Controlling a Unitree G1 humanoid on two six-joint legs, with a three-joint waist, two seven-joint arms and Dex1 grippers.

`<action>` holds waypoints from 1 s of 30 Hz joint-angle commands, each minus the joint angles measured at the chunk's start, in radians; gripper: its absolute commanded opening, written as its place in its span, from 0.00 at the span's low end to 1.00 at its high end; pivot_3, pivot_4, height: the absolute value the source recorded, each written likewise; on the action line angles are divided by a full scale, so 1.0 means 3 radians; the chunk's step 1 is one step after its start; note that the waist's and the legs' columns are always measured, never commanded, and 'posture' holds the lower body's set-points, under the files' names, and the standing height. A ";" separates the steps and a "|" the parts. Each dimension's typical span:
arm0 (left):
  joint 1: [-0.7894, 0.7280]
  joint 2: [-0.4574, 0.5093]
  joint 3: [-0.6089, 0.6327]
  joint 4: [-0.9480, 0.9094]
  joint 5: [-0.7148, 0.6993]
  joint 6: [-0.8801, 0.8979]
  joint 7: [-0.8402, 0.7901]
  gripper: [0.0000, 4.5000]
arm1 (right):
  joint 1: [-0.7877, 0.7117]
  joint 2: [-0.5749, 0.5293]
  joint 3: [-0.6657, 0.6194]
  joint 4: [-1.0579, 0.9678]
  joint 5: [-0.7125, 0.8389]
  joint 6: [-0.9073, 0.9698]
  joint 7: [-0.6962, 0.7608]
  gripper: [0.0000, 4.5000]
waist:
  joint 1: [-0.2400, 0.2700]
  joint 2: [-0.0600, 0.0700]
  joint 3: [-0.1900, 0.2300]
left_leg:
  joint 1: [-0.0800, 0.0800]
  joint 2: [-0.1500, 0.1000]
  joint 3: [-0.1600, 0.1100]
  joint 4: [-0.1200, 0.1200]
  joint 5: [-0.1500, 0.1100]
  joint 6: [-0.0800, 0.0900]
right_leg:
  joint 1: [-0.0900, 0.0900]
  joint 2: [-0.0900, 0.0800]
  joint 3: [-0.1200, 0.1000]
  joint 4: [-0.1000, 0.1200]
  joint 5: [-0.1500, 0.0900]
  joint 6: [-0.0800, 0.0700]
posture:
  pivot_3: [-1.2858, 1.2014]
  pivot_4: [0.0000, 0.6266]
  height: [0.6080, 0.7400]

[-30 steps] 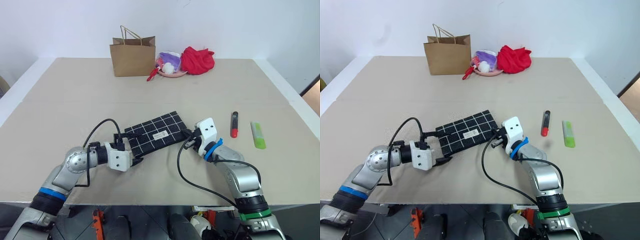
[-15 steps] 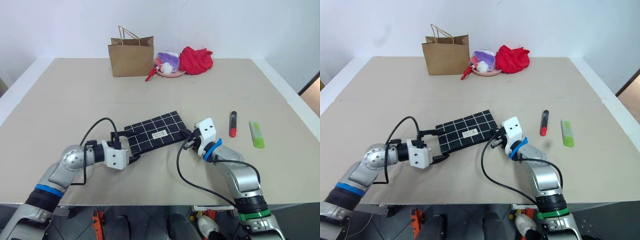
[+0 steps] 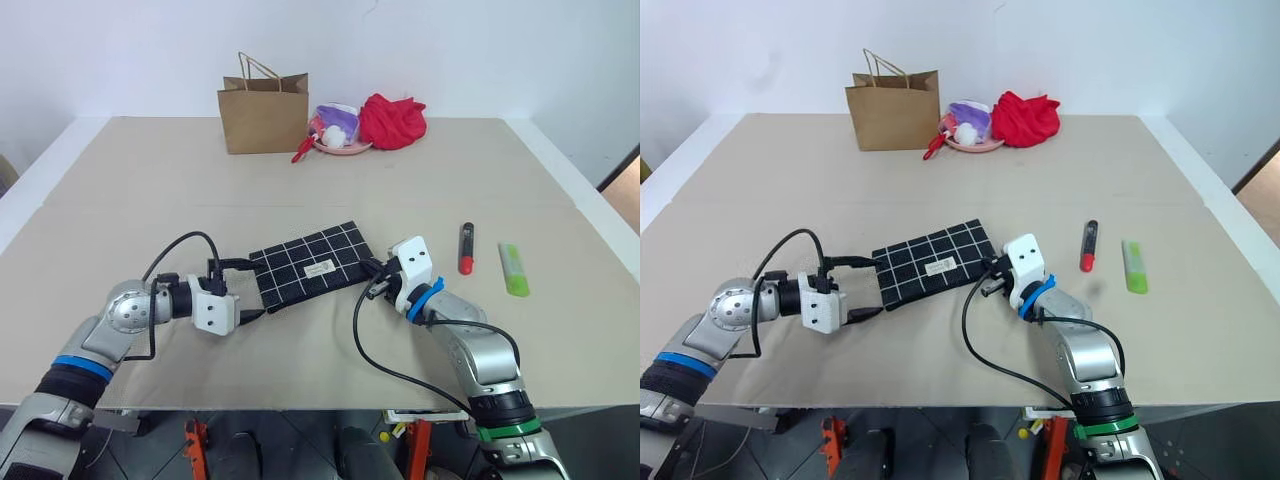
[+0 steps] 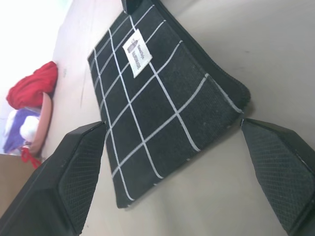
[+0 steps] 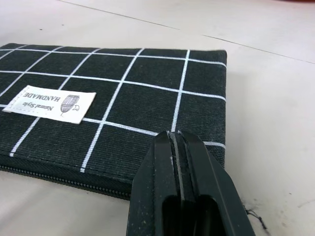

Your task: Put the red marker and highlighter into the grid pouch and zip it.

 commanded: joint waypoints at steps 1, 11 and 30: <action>-0.0030 -0.0084 -0.0099 0.0115 0.0179 -0.0028 0.0082 1.00 | 0.0029 0.0007 -0.0048 -0.0120 0.0028 -0.0013 -0.0003 0.01 | 0.0008 0.0001 0.0000 | 0.0000 0.0000 0.0000 0.0000 0.0001 0.0000 | 0.0001 0.0000 0.0000 0.0000 0.0001 0.0001 | 0.52 0.24 1.00; -0.0200 -0.0192 -0.0192 0.0276 0.0382 -0.0179 0.0240 1.00 | 0.0052 0.0001 -0.0049 -0.0165 0.0027 -0.0004 -0.0014 0.01 | 0.0014 0.0002 -0.0001 | 0.0000 -0.0001 0.0000 0.0001 0.0001 0.0000 | 0.0002 -0.0001 0.0000 0.0000 0.0001 0.0002 | 0.52 0.24 1.00; -0.0475 -0.0360 -0.0350 0.0650 0.0317 -0.0487 0.0227 0.01 | 0.0072 -0.0018 -0.0070 -0.0202 0.0020 0.0007 -0.0038 0.00 | 0.0022 0.0012 -0.0007 | -0.0001 -0.0003 0.0000 0.0001 0.0002 0.0000 | 0.0004 -0.0002 0.0000 0.0000 0.0000 0.0003 | 0.52 0.24 1.00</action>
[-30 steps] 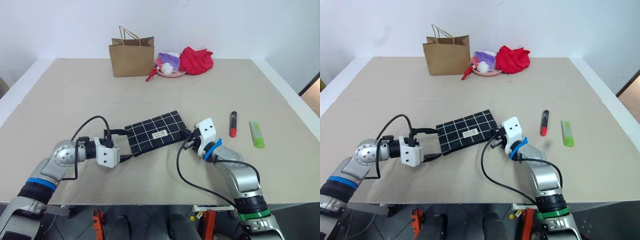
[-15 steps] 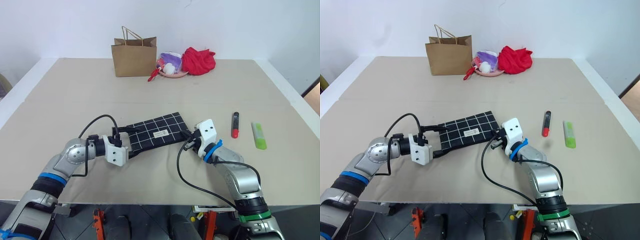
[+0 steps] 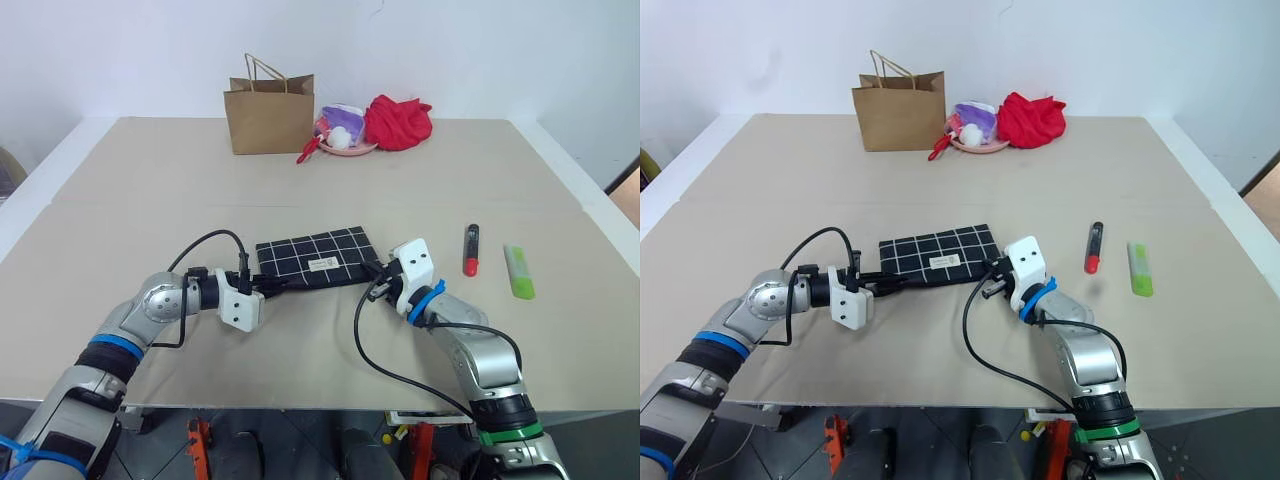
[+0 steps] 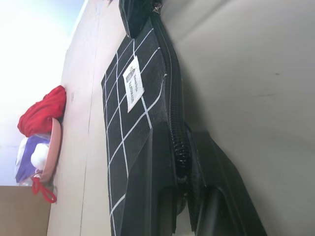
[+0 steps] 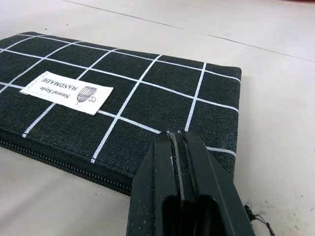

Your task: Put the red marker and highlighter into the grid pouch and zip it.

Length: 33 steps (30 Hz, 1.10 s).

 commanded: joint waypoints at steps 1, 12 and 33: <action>0.0010 -0.0046 -0.0074 0.0031 -0.0061 -0.0027 -0.0050 0.01 | 0.0020 -0.0012 -0.0065 -0.0141 0.0022 -0.0009 -0.0010 0.00 | 0.0002 0.0000 0.0000 | 0.0000 0.0000 0.0000 0.0000 0.0000 0.0000 | 0.0000 0.0000 0.0000 0.0000 0.0000 0.0000 | 0.52 0.24 1.00; 0.0274 -0.0157 0.0058 -0.0675 -0.1306 0.0984 -0.0849 0.01 | 0.0065 -0.0066 -0.0130 -0.0269 0.0015 0.0011 -0.0016 0.00 | -0.0010 -0.0001 0.0003 | -0.0007 0.0000 -0.0001 -0.0003 -0.0001 0.0000 | -0.0006 0.0000 0.0000 0.0000 -0.0006 0.0002 | 0.52 0.24 1.00; 0.0310 -0.0367 0.0184 -0.1003 -0.0998 0.1554 -0.0593 0.00 | 0.0852 -0.0433 -0.0918 -0.1576 0.0728 0.1061 -0.0074 0.99 | 0.0054 -0.0001 0.0003 | -0.0014 -0.0002 -0.0009 -0.0003 -0.0002 0.0000 | -0.0005 -0.0001 -0.0006 0.0000 -0.0014 0.0002 | 0.52 0.24 1.00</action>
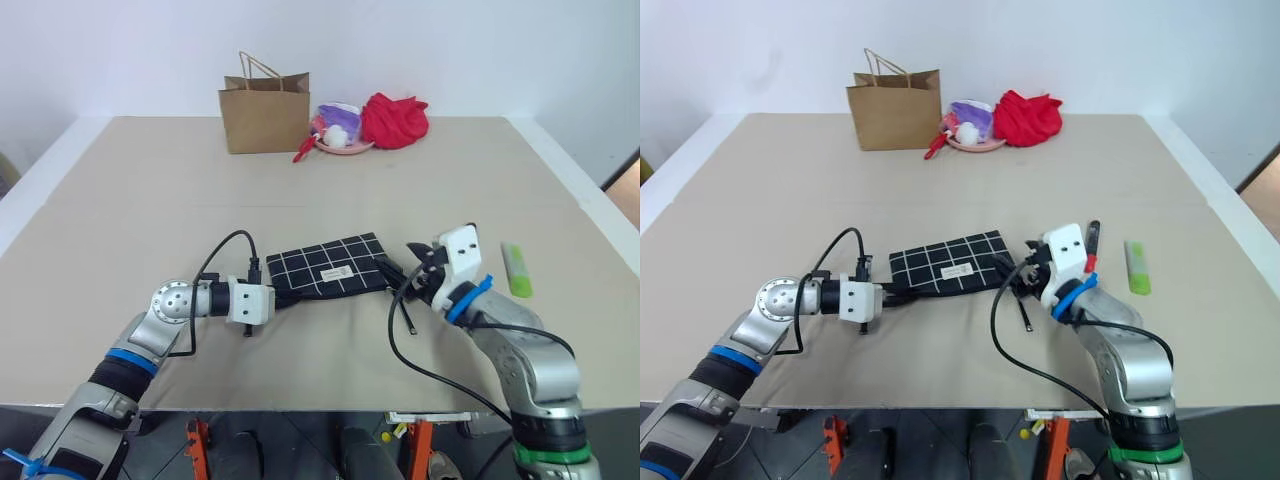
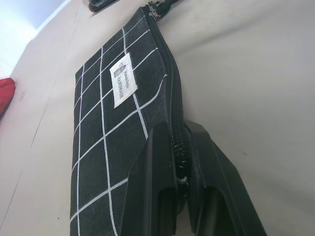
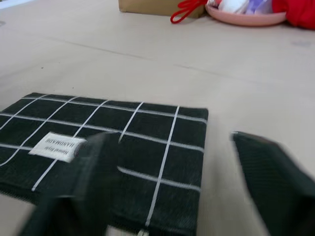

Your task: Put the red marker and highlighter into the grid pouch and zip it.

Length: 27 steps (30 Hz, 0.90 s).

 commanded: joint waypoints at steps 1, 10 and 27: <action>0.0013 -0.0085 0.0126 -0.0224 -0.0074 0.0236 0.0169 0.00 | 0.0236 -0.0037 -0.0154 -0.0279 0.0069 0.0106 -0.0077 0.99 | 0.0020 0.0000 0.0000 | -0.0003 0.0000 0.0000 0.0000 -0.0001 0.0000 | -0.0002 0.0000 0.0000 -0.0001 -0.0001 0.0000 | 0.52 0.24 1.00; 0.0131 -0.0187 0.0205 -0.0503 -0.0082 0.0585 0.0300 0.00 | 0.0323 0.0065 0.0000 -0.0077 -0.0092 -0.0189 -0.0199 0.99 | -0.0004 0.0000 0.0001 | 0.0004 0.0000 0.0001 0.0003 0.0000 0.0001 | -0.0003 0.0001 0.0001 0.0001 0.0006 -0.0008 | 0.52 0.24 1.00; 0.0184 -0.0135 0.0140 -0.0533 -0.0051 0.0336 0.0134 0.00 | -0.0162 0.0159 0.0251 0.0475 -0.0207 -0.0412 -0.0157 0.69 | 0.0001 0.0000 0.0001 | 0.0001 0.0000 0.0000 0.0002 0.0000 0.0000 | -0.0003 0.0001 0.0000 0.0000 0.0005 -0.0003 | 0.52 0.24 1.00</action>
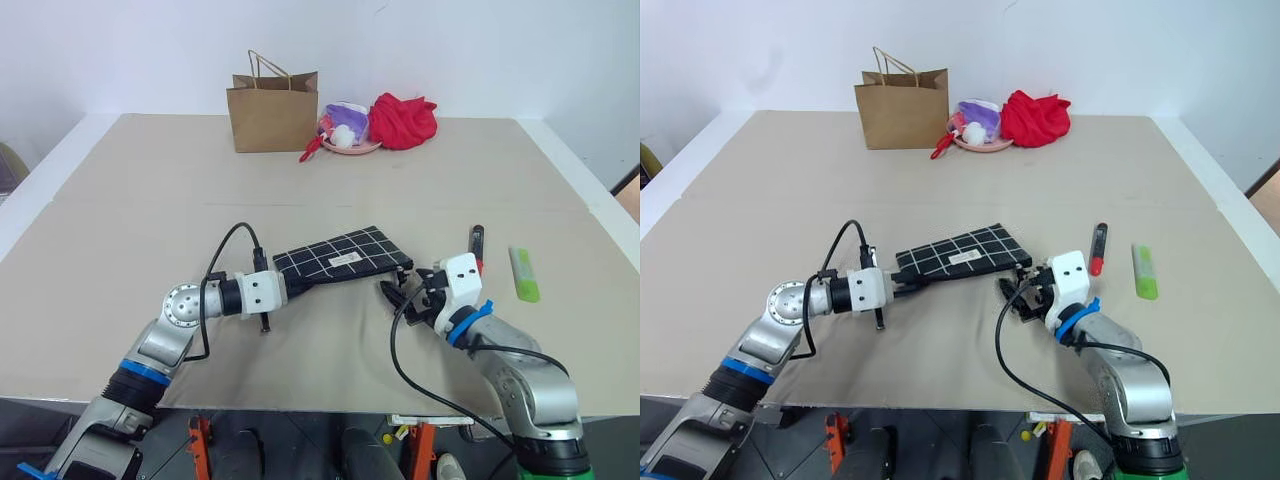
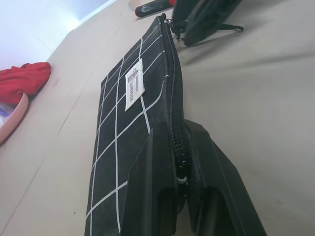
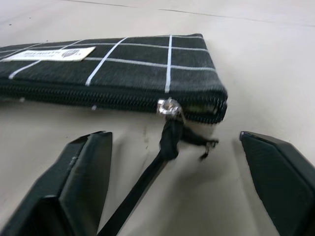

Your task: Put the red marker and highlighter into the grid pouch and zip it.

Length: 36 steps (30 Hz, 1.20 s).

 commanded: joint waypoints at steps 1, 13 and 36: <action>-0.0015 0.0015 0.0029 -0.0082 -0.0032 -0.0112 -0.0021 0.00 | -0.0075 0.0015 0.0014 0.0012 -0.0026 -0.0120 0.0012 0.56 | 0.0000 0.0000 0.0000 | 0.0000 0.0000 0.0000 0.0000 0.0000 0.0000 | 0.0000 0.0000 0.0000 0.0000 0.0000 0.0000 | 0.52 0.24 1.00; -0.0064 -0.0013 0.0046 -0.0030 -0.0015 -0.0099 0.0011 0.00 | -0.0073 -0.0187 0.0174 -0.0179 -0.0110 -0.0106 0.0174 0.00 | 0.0000 0.0000 0.0000 | 0.0000 0.0000 0.0000 0.0000 0.0000 0.0000 | 0.0000 0.0000 0.0000 0.0000 0.0000 0.0000 | 0.52 0.24 1.00; -0.0064 -0.0126 0.0028 -0.0073 -0.0023 -0.0032 0.0061 0.00 | -0.0441 -0.0166 0.0721 -0.0363 -0.0070 0.0369 0.0357 0.00 | -0.0001 0.0000 0.0000 | 0.0000 0.0000 0.0000 0.0001 0.0000 0.0000 | 0.0000 0.0000 0.0000 0.0000 0.0001 0.0000 | 0.52 0.24 1.00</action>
